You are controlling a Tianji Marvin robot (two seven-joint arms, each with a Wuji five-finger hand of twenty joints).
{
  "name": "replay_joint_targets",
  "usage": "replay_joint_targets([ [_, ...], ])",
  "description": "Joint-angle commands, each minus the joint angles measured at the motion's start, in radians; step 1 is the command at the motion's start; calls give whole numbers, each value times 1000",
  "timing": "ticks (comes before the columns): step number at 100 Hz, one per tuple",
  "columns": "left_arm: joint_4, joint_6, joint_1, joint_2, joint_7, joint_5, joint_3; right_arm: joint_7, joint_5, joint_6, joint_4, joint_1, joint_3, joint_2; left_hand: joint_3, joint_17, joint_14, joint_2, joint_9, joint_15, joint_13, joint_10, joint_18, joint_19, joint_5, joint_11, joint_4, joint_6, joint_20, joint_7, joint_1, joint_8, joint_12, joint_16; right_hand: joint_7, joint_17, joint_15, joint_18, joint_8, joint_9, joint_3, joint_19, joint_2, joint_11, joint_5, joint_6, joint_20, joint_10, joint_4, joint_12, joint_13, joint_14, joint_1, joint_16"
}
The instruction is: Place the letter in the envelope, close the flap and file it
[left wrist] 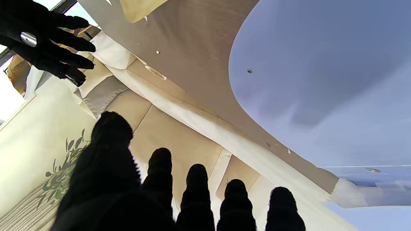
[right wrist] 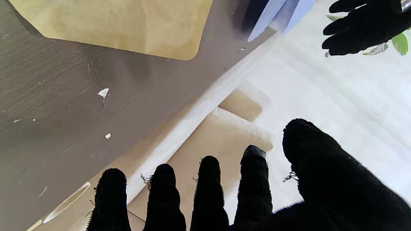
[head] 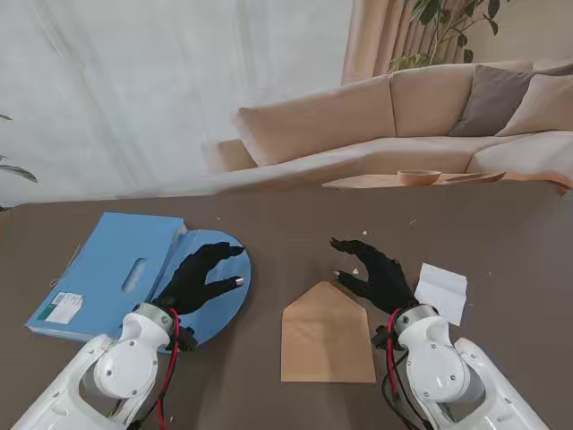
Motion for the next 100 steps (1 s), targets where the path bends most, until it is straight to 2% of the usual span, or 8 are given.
replay_joint_targets([
  [1, -9, -2, 4, -7, -17, -2, 1, 13, -2, 3, -4, -1, -3, -4, -21, 3, -38, 42, -28, -20, -28, -35, -36, -23, -18, -20, 20, -21, -18, -22, 9, -8, -8, -21, -21, -12, -15, -25, -11, -16, -21, -16, 12, 2, -32, -29, 3, -30, 22, -6, -13, -58, -8, -17],
  [45, -16, -19, 17, -3, -31, -3, -13, 6, -29, 3, -32, -16, 8, -3, -17, 6, -39, 38, -24, -18, -27, -27, -40, -23, -15, -9, 22, -8, -44, -14, 28, -7, 5, -34, -2, 14, -6, -23, 4, 13, -19, 0, 2, 14, -12, -21, 36, -18, 38, -1, 19, -60, 20, -10],
  [55, -20, -16, 20, -3, -32, -2, -14, 6, -33, 6, -44, -27, 13, -2, -16, 6, -40, 40, -25, -17, -28, -27, -41, -20, -15, -6, 22, -2, -46, -11, 29, -6, 8, -33, 12, 27, 0, -21, 18, 24, 75, 10, -16, 23, -9, -20, 70, -17, 124, 5, 33, -61, 48, -7],
  [63, -20, -18, 24, -2, -33, 0, -18, 13, -42, 8, -54, -39, 17, 1, -15, 6, -38, 37, -20, -15, -27, -22, -39, -19, -7, -2, 23, 7, -47, -6, 32, -4, 11, -32, 23, 47, 8, -17, 26, 30, 216, 26, -35, 32, -7, -18, 97, -16, 200, 9, 44, -62, 40, -5],
  [77, -18, -26, 30, -2, -30, 5, -23, 14, -55, 10, -65, -60, 18, 2, -14, 5, -35, 34, -12, -11, -28, -13, -38, -13, 3, 3, 23, 19, -46, -1, 37, -1, 17, -27, 39, 80, 34, -7, 32, 46, 342, 68, -55, 55, -5, -3, 129, -3, 253, 20, 74, -50, 35, 6],
  [84, -21, -24, 33, -1, -35, -1, -26, 16, -62, 17, -71, -70, 19, 4, -13, 4, -33, 33, -9, -10, -28, -10, -37, -10, 7, 6, 23, 22, -44, 0, 38, 0, 20, -24, 59, 91, 59, 1, 41, 56, 345, 105, -71, 78, 10, 18, 154, 10, 245, 31, 88, -39, 29, 23],
  [89, -25, -25, 35, 0, -42, -1, -28, 32, -74, 22, -79, -79, 23, 8, -13, 4, -34, 34, -7, -9, -28, -8, -37, -8, 8, 8, 23, 25, -43, 0, 38, 1, 22, -21, 70, 100, 89, 5, 46, 60, 320, 137, -78, 106, 14, 34, 179, 23, 217, 45, 98, -24, 14, 48],
  [100, -37, -35, 45, 3, -50, 2, -33, 62, -115, 33, -97, -93, 27, 17, -12, 3, -30, 32, 0, -6, -28, -3, -35, -4, 14, 12, 23, 31, -39, 1, 39, 3, 27, -15, 103, 114, 183, 11, 84, 44, 188, 198, -132, 189, 25, 106, 243, 60, 54, 122, 100, 11, -3, 126],
])
